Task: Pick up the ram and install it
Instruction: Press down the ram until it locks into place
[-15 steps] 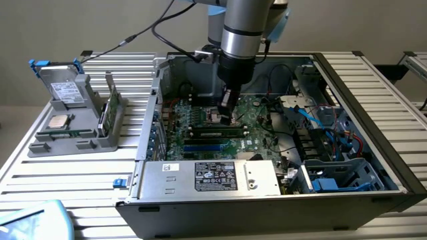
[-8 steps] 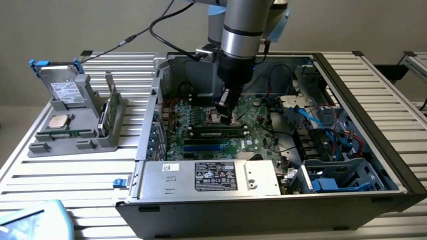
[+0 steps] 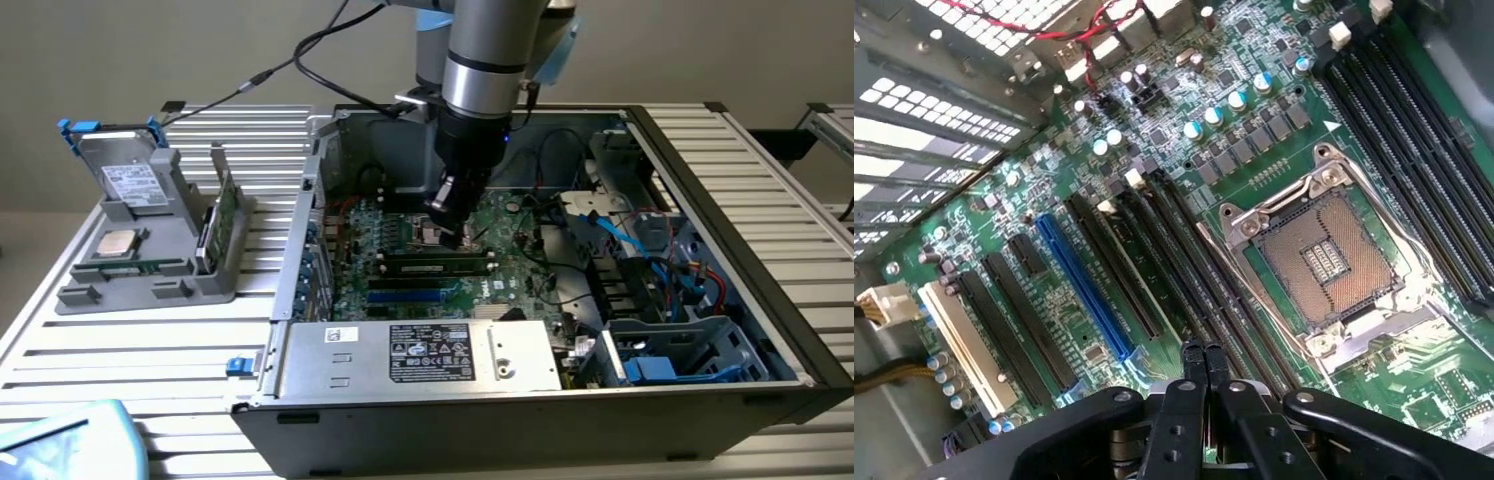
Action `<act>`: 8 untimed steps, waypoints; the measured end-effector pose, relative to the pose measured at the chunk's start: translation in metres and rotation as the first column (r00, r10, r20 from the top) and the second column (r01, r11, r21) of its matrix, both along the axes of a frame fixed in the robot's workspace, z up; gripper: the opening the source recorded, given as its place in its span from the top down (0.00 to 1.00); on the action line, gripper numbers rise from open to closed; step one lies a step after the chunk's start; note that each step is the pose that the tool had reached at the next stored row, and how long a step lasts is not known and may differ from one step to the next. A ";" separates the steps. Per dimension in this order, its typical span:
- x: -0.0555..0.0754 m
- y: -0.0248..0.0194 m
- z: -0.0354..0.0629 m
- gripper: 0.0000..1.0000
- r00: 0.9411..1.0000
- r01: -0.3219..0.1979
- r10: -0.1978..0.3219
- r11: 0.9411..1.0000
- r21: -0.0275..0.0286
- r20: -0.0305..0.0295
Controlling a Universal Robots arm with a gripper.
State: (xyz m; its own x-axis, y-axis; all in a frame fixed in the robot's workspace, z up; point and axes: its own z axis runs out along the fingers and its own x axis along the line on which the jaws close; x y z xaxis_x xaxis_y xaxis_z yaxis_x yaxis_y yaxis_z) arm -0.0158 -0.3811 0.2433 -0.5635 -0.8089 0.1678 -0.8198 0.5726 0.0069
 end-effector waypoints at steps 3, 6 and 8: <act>0.000 0.0000 0.0000 0.90 0.999 0.041 -0.041 0.999 0.000 0.003; 0.000 0.0000 -0.0001 0.90 0.997 0.083 -0.083 0.997 0.000 0.006; 0.000 0.0000 -0.0001 0.90 0.994 0.110 -0.110 0.994 0.000 0.008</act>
